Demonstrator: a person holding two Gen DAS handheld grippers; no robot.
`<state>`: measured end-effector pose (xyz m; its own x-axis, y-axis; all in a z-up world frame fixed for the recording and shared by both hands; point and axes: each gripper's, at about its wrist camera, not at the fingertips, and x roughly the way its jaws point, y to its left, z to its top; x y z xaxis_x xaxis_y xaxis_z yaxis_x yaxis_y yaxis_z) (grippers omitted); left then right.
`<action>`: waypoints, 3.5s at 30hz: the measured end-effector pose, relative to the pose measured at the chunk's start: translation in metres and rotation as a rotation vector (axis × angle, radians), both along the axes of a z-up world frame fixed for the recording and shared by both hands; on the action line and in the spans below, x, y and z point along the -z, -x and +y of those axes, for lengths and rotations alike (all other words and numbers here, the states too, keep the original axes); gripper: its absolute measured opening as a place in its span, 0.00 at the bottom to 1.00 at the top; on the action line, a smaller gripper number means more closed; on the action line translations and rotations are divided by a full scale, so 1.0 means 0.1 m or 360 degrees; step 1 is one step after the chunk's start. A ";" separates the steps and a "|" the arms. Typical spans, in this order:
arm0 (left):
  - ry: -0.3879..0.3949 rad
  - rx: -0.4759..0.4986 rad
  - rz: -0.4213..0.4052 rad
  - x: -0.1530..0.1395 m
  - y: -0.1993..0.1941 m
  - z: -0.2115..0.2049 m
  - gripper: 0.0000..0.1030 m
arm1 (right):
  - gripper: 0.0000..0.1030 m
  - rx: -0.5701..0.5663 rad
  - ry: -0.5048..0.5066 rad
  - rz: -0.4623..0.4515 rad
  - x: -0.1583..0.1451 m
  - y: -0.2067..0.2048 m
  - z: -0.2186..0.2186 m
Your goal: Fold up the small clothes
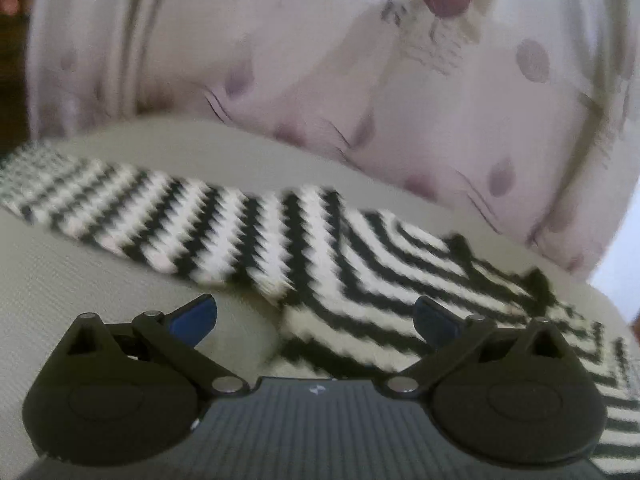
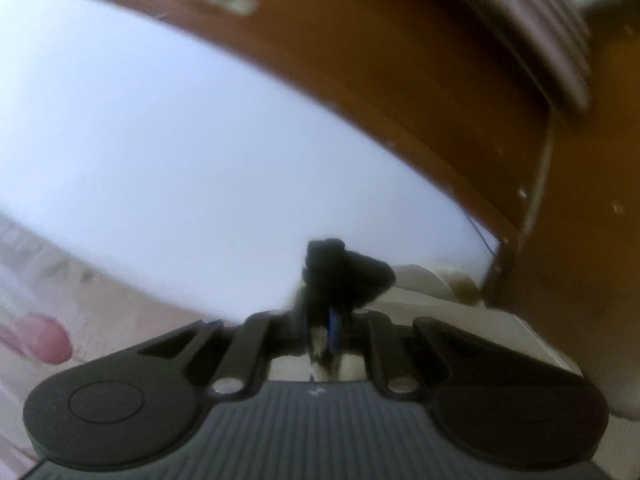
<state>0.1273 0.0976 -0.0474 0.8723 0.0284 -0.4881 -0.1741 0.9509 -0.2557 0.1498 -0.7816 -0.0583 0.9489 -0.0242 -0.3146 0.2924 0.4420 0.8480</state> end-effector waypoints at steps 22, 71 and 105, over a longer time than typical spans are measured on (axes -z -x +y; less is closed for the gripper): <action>0.0461 -0.0023 -0.0078 0.20 0.05 0.34 1.00 | 0.09 -0.0803 -0.0010 -0.0373 -1.12 -1.00 3.88; 0.0782 -0.0289 -0.0100 0.00 0.34 1.56 0.99 | 0.75 -0.1524 0.1284 0.0028 -0.21 0.25 5.82; 0.0698 -0.0314 -0.0325 -0.92 -0.33 2.17 0.06 | 0.80 -0.1200 0.0944 -0.0070 -0.24 0.29 5.36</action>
<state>0.1598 0.3146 0.0451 0.9497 0.0329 -0.3113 -0.2439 0.7012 -0.6700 0.1212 -0.2456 -0.0346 0.7906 0.4538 -0.4111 -0.2713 0.8615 0.4292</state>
